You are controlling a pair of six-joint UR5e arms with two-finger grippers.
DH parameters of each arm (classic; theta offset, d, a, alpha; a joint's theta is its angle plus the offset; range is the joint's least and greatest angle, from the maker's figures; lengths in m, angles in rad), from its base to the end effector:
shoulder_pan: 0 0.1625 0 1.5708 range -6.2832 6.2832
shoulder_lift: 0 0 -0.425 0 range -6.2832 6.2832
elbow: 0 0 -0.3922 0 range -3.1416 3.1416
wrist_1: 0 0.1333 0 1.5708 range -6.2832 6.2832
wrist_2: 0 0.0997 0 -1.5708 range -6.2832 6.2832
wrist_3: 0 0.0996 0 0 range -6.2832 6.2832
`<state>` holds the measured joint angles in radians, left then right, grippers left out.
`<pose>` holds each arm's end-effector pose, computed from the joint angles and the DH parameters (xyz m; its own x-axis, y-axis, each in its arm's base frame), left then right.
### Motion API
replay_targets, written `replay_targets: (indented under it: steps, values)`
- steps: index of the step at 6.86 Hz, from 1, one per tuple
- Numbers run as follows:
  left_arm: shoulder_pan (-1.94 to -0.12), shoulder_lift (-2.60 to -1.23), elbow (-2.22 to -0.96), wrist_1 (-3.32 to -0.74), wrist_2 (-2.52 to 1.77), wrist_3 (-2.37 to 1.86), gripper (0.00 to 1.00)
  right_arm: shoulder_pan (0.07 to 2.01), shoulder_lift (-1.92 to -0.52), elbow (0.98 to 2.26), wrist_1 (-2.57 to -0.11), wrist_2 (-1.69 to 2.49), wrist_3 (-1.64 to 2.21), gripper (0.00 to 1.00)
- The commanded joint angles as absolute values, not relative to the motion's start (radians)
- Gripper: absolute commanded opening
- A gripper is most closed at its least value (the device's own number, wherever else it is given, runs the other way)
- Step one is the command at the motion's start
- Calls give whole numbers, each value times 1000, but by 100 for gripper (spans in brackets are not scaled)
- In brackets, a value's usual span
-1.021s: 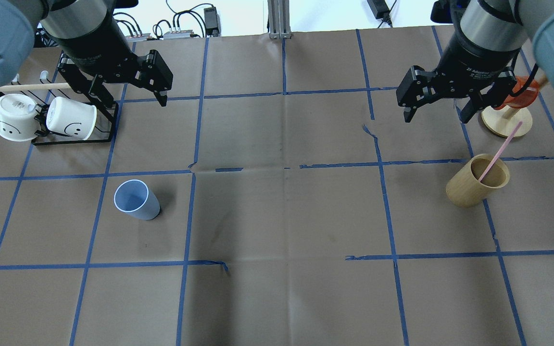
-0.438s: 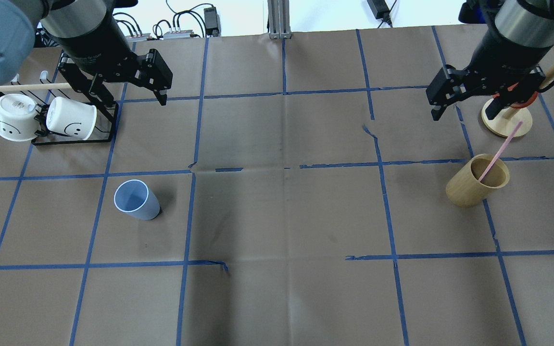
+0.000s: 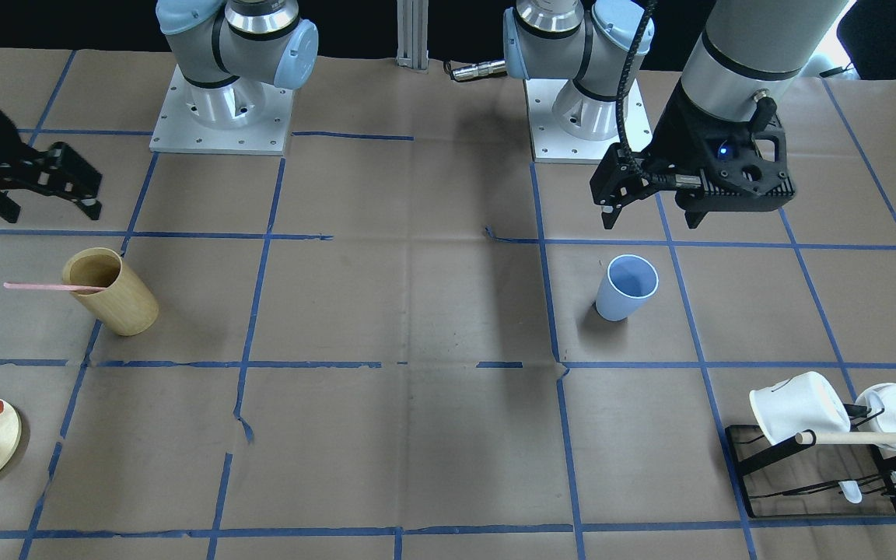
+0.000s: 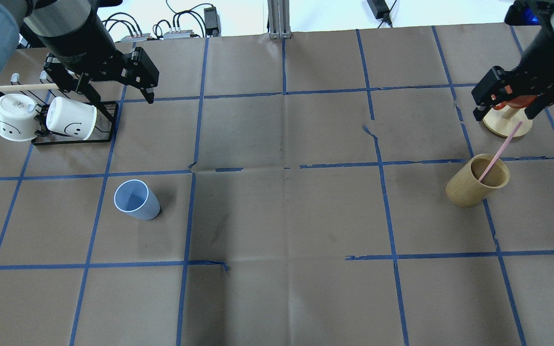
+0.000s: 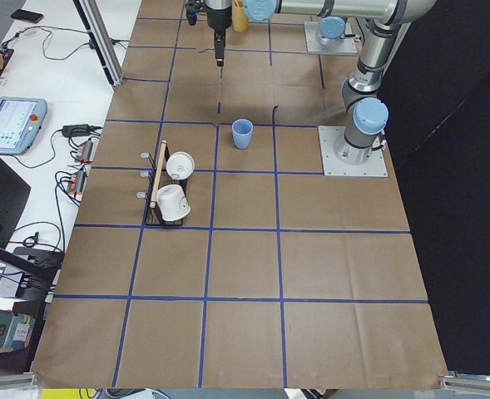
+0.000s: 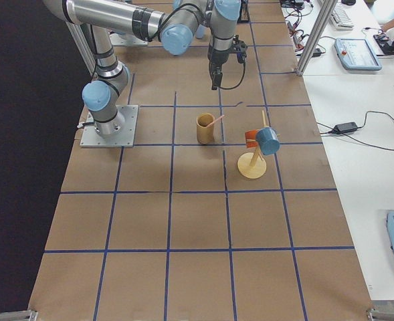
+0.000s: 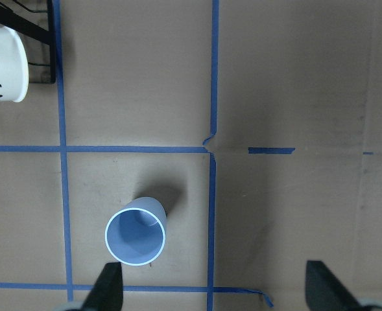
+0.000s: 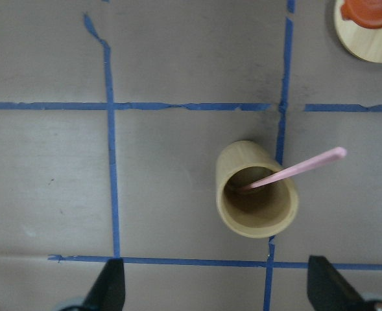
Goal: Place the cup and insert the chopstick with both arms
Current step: 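Move the right gripper over the bamboo cup toward the pink chopstick, then grasp the light blue cup with the left gripper while the right descends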
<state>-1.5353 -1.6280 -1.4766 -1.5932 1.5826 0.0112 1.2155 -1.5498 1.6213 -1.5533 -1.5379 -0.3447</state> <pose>-0.1137 -0.5217 0.5032 -0.9996 -0.0245 -0.0120 -0.0243 0.9996 -0.0145 -0.0426 -0.5074 0.4514 -0.9980 0.0143 -0.0609 0.0098 0.9973 0.0726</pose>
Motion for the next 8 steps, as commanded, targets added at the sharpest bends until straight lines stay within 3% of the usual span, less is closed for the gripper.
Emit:
replay_targets:
  steps: [1, 4, 8]
  values:
    - [-1503, -1627, -1482, -1598, 1591, 15, 100, 1103, -1472, 1608, -1555, -1536, -351, 99]
    - [-1326, -1614, -1632, -1565, 1589, 243, 100, 1092, -1367, 1559, -1522, -1537, -200, 100]
    - [-1281, -1638, -1831, -1312, 1586, 298, 100, 1094, -1308, 1502, -1419, -1509, -121, 100]
